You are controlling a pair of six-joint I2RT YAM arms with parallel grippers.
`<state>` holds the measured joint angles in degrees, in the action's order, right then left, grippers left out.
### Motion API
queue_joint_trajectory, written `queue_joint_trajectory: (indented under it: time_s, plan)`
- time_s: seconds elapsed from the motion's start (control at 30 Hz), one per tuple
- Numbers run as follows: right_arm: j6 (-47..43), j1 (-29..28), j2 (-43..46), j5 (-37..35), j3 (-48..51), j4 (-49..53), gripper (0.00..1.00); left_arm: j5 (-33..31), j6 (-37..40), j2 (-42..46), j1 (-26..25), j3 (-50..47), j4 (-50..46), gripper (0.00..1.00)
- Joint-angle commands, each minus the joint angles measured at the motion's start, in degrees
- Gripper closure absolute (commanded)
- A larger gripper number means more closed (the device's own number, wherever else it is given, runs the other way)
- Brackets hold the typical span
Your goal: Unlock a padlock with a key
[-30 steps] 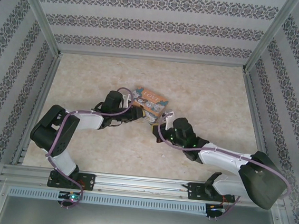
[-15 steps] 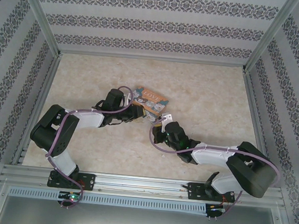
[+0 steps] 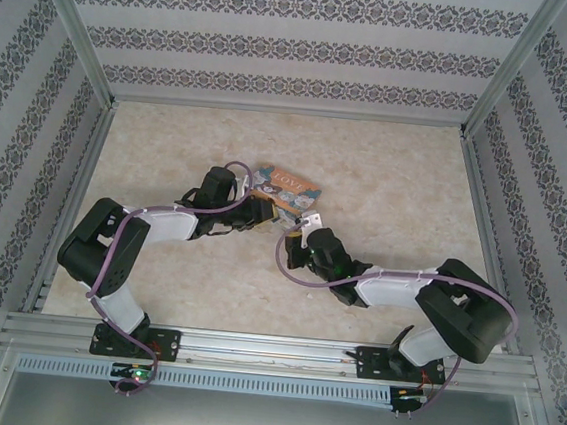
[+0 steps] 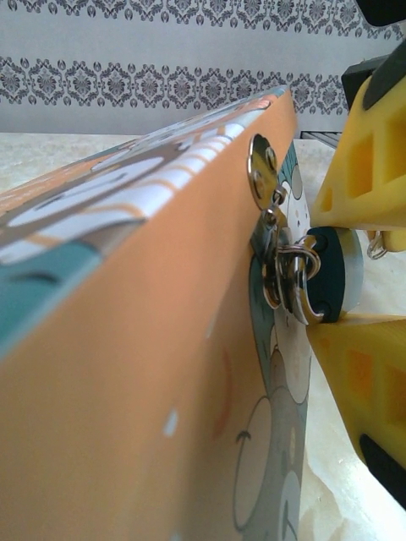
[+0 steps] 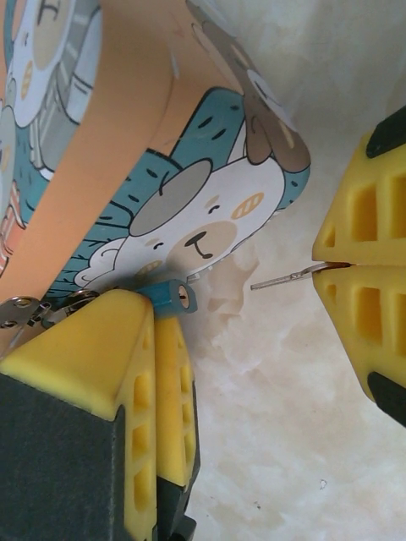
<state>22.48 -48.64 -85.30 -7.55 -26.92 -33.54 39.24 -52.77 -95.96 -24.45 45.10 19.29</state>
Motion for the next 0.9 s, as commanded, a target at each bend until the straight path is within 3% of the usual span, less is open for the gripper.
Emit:
queue_joint_trajectory:
  time_s: [0.0,0.87]
  plan:
    - [-1.0,-0.6,-1.6,-1.1,-2.1,-2.7,1.0,2.1,-0.6,-0.4,-0.8,2.0,-1.2,0.73]
    - [-1.4,-0.6,-5.4,-2.4,-5.5,-4.3,1.0,2.7,-0.4,-0.9,-0.9,2.0,-1.1,0.73]
